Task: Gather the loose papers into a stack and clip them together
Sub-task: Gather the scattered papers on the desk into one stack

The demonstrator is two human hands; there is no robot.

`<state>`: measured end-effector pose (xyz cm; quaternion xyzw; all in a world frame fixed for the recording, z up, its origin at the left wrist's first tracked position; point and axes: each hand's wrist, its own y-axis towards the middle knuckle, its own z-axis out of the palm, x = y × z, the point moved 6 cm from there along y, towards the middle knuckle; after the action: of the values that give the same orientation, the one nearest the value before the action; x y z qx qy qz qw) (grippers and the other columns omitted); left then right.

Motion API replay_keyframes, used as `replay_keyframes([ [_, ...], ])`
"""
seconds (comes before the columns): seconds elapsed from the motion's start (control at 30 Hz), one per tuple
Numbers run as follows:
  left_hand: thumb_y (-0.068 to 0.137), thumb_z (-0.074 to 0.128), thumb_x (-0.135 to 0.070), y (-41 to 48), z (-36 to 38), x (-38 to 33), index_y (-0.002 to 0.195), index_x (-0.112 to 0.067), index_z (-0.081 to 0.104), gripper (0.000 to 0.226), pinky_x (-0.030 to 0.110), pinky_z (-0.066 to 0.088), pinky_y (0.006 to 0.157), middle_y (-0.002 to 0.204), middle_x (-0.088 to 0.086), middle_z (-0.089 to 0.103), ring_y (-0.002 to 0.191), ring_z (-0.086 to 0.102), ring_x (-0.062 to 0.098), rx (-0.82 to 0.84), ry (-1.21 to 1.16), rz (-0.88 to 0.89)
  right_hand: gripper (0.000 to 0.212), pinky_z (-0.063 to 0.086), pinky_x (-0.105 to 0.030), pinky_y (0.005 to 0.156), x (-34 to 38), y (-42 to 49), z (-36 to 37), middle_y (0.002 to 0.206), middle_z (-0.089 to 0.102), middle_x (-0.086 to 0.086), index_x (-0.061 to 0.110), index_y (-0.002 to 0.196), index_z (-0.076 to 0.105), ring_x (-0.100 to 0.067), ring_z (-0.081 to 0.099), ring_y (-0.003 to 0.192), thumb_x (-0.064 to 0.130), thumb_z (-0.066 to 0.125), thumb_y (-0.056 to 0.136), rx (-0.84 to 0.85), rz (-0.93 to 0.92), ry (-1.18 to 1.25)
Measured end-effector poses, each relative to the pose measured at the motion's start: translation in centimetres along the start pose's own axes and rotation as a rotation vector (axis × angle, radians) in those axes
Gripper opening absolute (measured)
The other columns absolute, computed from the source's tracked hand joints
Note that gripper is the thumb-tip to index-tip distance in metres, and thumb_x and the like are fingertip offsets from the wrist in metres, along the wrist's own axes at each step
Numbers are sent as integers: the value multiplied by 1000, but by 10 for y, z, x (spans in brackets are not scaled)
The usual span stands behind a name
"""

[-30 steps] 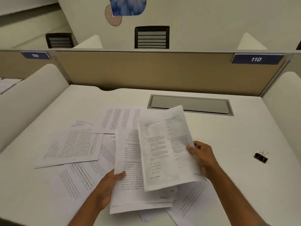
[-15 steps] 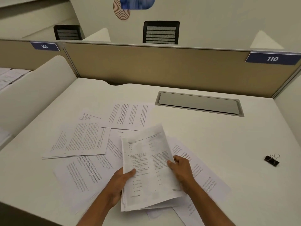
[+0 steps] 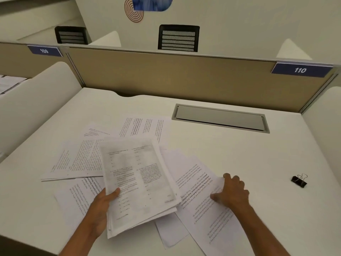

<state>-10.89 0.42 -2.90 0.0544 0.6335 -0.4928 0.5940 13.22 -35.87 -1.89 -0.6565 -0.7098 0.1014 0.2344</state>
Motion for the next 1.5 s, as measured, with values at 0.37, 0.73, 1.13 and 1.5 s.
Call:
replay_keyframes([
  [0.37, 87, 71, -13, -5, -24, 4, 120, -25, 73, 35, 43, 65, 71, 118, 8, 78, 95, 79, 28, -26, -68, -35, 81, 52, -42, 95, 1, -5, -6, 130, 49, -9, 19, 132, 44, -30, 53, 122, 46, 88, 69, 34, -19, 128],
  [0.73, 92, 67, -7, -17, -64, 13, 132, -17, 66, 41, 61, 44, 110, 126, 14, 74, 118, 67, 39, -75, -59, -93, 5, 61, -42, 69, -51, 1, -18, 82, 80, -14, 12, 85, 77, -23, 76, 66, 10, 74, 88, -36, -64, 811],
  [1.13, 90, 70, -10, -15, -43, 9, 130, -17, 67, 41, 57, 57, 94, 125, 15, 75, 111, 73, 39, 22, -17, -99, 6, 62, -30, 66, 40, -21, -4, 83, 81, -7, 7, 93, 77, -17, 74, 68, 5, 75, 88, 13, -92, 1307],
  [1.5, 99, 59, -41, -17, -41, 13, 134, -27, 64, 38, 56, 50, 107, 123, 5, 77, 115, 71, 31, -27, 52, -76, 7, 57, -23, 58, 147, -53, 77, 79, 81, 0, 13, 89, 76, -16, 77, 70, 10, 70, 92, 65, -136, 1119],
])
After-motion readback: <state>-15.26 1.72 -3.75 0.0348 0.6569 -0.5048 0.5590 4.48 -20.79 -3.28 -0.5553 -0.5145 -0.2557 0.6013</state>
